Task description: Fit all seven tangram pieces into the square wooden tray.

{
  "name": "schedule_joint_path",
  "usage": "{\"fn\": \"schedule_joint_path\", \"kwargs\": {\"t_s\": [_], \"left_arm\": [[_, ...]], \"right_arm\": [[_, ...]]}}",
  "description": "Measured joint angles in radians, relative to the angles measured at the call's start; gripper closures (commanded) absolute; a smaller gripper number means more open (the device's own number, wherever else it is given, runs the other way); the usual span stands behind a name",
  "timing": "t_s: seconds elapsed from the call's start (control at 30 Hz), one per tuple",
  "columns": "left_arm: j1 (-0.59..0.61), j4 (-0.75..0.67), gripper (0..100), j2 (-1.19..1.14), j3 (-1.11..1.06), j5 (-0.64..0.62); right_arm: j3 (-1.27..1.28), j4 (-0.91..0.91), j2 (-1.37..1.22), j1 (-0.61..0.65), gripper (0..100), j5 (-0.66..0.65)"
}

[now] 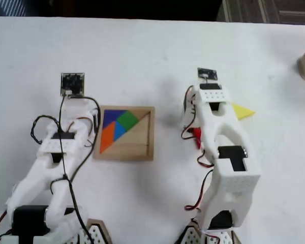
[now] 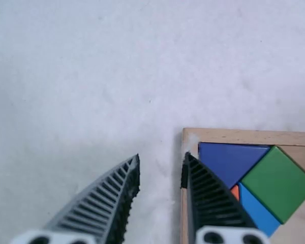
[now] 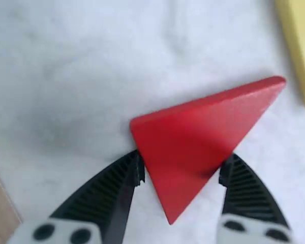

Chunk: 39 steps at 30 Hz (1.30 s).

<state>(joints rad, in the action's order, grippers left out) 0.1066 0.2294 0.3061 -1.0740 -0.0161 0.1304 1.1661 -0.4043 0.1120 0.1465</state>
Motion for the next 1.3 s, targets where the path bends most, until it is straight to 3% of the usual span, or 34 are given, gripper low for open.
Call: {"fn": "schedule_joint_path", "kwargs": {"t_s": [0.43,0.77,1.13,1.3], "left_arm": [[0.000,0.000,85,0.000,0.000,0.000],[0.000,0.000,85,0.000,0.000,0.000],[0.000,0.000,85,0.000,0.000,0.000],[0.000,0.000,85,0.000,0.000,0.000]], "right_arm": [[-0.011,0.057,0.025,-0.037,81.5,-0.002],[-0.009,0.069,0.091,-0.247,81.3,-0.002],[-0.041,0.025,0.091,-0.166,80.7,0.141],[-0.041,-0.009,0.091,-0.097,68.1,0.157]]}}
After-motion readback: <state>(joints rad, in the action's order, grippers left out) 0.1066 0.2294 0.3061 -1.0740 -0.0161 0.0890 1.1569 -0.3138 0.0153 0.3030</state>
